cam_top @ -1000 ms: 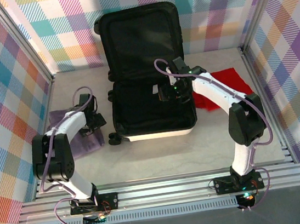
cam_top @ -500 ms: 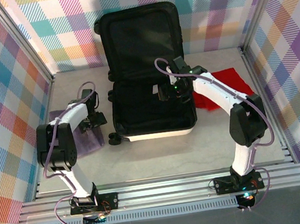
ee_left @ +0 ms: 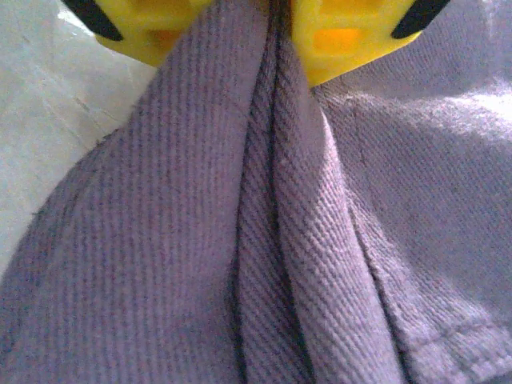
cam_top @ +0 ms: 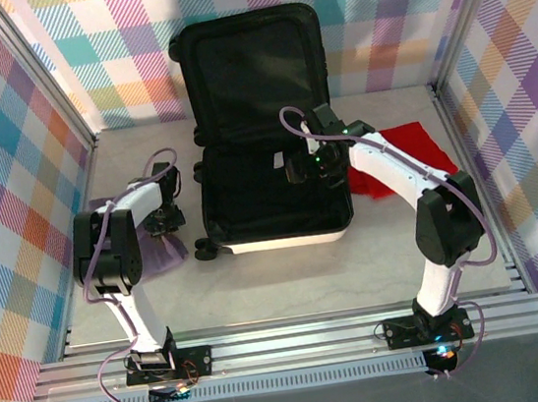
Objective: Pack the luggage
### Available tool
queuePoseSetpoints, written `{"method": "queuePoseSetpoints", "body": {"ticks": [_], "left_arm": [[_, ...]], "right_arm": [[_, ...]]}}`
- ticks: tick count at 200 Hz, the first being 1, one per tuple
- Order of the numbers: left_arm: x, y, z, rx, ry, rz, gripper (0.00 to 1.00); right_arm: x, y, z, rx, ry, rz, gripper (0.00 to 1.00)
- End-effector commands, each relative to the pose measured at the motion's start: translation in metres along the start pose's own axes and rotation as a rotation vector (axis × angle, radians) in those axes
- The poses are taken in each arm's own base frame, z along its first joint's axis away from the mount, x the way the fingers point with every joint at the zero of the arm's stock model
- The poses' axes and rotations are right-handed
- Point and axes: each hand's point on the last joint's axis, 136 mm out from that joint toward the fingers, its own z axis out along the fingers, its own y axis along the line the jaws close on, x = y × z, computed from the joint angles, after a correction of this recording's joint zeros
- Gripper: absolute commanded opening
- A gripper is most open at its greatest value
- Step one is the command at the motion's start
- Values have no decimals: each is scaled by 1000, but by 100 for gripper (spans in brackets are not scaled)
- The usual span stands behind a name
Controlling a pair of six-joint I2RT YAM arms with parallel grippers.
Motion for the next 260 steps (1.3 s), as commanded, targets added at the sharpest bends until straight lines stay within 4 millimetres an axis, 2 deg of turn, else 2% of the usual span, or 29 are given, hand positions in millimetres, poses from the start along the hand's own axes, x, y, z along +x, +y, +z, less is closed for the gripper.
{"method": "queuePoseSetpoints", "body": {"ticks": [1, 10, 30, 83, 131, 178, 225, 260], "left_arm": [[26, -3, 24, 8, 101, 12, 6], [23, -2, 17, 15, 88, 4, 0], [13, 2, -7, 37, 30, -24, 0], [-19, 22, -105, 133, -178, -82, 0], [-33, 38, -167, 180, -296, -78, 0], [-53, 34, -234, 326, -418, -67, 0], [-67, 12, -303, 551, -522, -34, 0], [-78, -6, -353, 669, -593, -14, 0]], "right_arm": [[-5, 0, -17, 9, -46, -14, 80], [-5, -1, -19, 16, -50, -20, 80], [-7, -2, -23, 24, -59, -26, 80], [-8, -4, -31, 22, -78, -26, 81], [-9, -3, -33, 9, -85, -23, 81], [-12, -1, -36, 3, -91, -22, 81], [-12, -1, -33, -7, -82, -17, 81], [-14, 10, -34, -64, -76, -23, 81]]}}
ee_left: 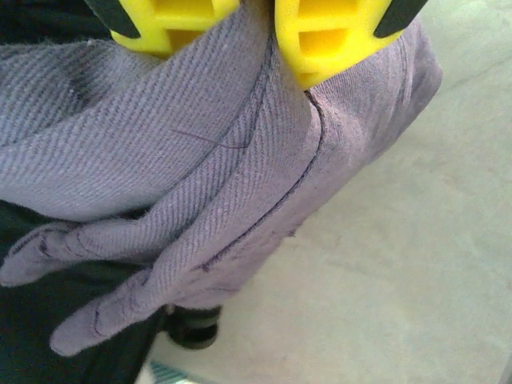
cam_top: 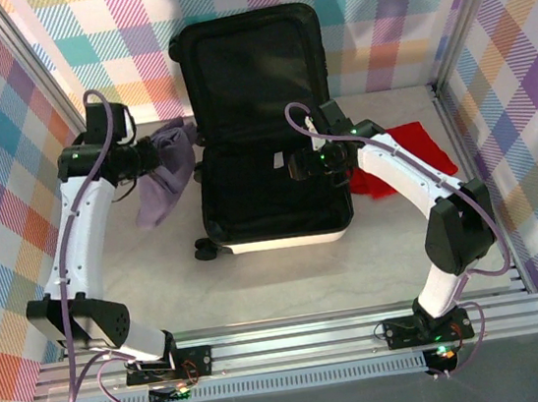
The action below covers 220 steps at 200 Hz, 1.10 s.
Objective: Pack the luggage
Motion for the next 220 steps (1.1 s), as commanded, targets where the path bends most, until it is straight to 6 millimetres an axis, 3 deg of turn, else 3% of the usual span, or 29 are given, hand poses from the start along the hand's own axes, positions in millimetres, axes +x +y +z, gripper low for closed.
{"method": "queuePoseSetpoints", "body": {"ticks": [1, 40, 65, 99, 134, 170, 200, 220], "left_arm": [[-35, -41, -39, 160, -126, 18, 0], [-61, -92, -64, 291, -198, 43, 0], [-65, -127, -62, 357, -198, 84, 0], [-61, -167, -42, 358, -181, 104, 0], [-46, -196, -19, 345, -173, 86, 0], [-25, -222, -13, 377, -160, 92, 0], [-8, -234, -14, 375, -160, 92, 0], [7, -233, -5, 310, -178, 88, 0]], "right_arm": [[-8, 10, -9, -61, -19, -13, 81], [-12, 29, -12, -168, -28, -2, 81], [-16, 46, -12, -263, -28, 16, 81], [-23, 55, -16, -308, -42, 23, 81], [-40, 63, -16, -328, -55, 5, 82], [-64, 69, 14, -358, -46, 58, 82], [-85, 79, 33, -413, -57, 98, 81], [-89, 71, 40, -412, -50, 118, 82]]}}
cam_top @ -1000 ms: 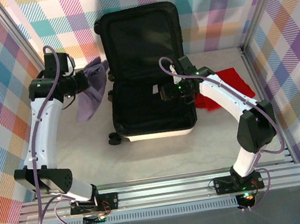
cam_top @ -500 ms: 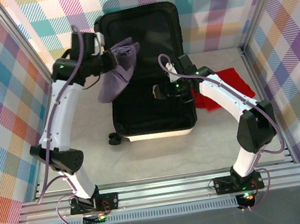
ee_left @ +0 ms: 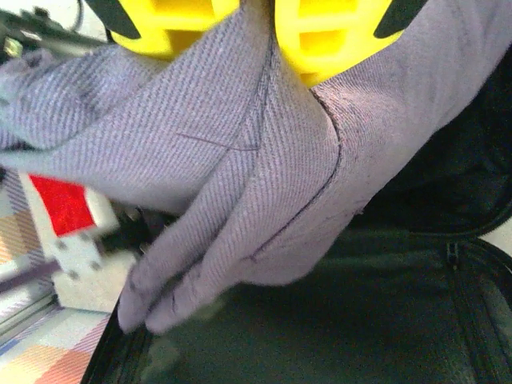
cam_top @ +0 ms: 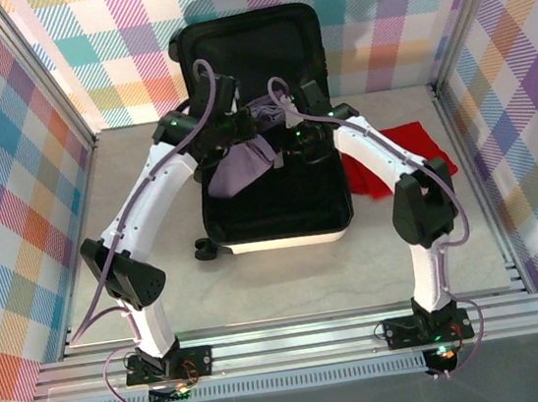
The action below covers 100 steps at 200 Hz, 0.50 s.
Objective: Pack the luggage
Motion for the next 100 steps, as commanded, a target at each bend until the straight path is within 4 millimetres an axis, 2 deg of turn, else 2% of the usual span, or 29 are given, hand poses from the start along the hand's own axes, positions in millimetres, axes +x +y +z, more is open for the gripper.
{"method": "queuePoseSetpoints", "body": {"ticks": [1, 9, 23, 46, 65, 100], "left_arm": [[-25, -18, -31, 18, -185, -43, 0], [-20, -15, -27, -20, -198, -44, 0], [-13, -12, -22, -58, -215, -44, 0], [-10, -15, -22, -73, -225, -28, 0], [-17, -21, -32, -75, -246, 1, 0], [-34, -37, -60, -86, -302, 78, 0]], "right_arm": [[-16, 4, -2, -56, -24, 35, 82], [-18, -2, -1, -69, -20, 43, 82], [-18, 0, 3, -117, 10, 29, 82], [-19, 19, 9, -242, 45, 16, 81], [-20, 31, 10, -316, 51, 27, 81], [-26, 53, 1, -431, 43, 27, 81]]}}
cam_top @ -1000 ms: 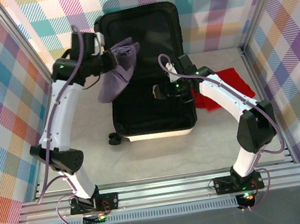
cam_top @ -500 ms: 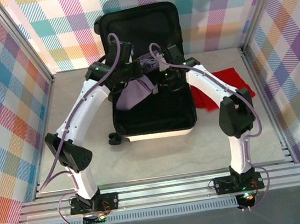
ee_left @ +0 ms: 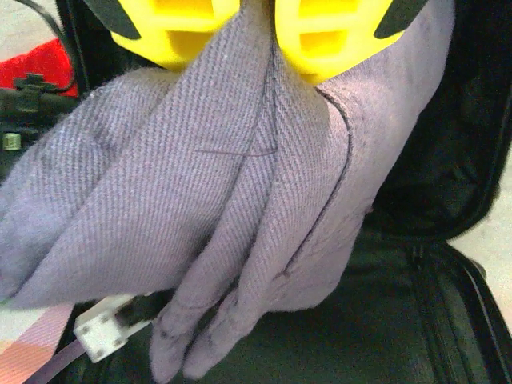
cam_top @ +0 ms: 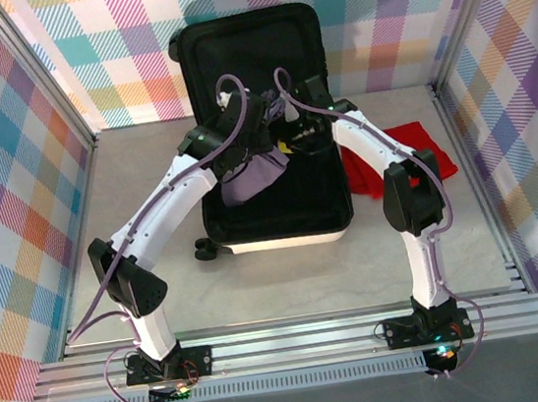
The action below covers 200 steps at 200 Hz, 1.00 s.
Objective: Pack the luggage
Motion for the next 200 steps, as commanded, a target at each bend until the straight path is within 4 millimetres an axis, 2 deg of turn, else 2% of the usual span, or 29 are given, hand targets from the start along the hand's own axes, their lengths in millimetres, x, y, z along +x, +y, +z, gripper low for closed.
{"method": "queuePoseSetpoints", "body": {"ticks": [1, 13, 28, 55, 75, 94, 123, 139, 171, 200], "left_arm": [[-55, -16, -54, 47, -187, 14, 0], [-57, -22, -60, 45, -196, 44, 0], [-53, -27, -57, 21, -191, 81, 0], [-22, -29, -23, -55, -116, 130, 0], [-4, -15, 4, -166, -106, 146, 0], [3, -5, 17, -215, -95, 146, 0], [-1, -3, 16, -212, -103, 145, 0], [5, -5, 21, -203, -85, 151, 0], [25, -15, 40, -164, -19, 156, 0], [48, -39, 52, -62, 49, 165, 0]], "right_arm": [[-10, 40, -4, -163, -10, -38, 81], [-11, 47, -5, -203, -5, -37, 81], [-11, 48, -3, -223, 6, -25, 81], [-4, 15, -5, -138, 21, 20, 81], [-4, -16, -24, -109, 0, 70, 81], [-2, -41, -48, -73, -23, 100, 81], [7, -54, -73, -15, -31, 93, 81], [9, -61, -87, 0, -52, 106, 81], [9, -72, -125, 39, -119, 125, 81], [12, -68, -150, 78, -153, 110, 81]]}}
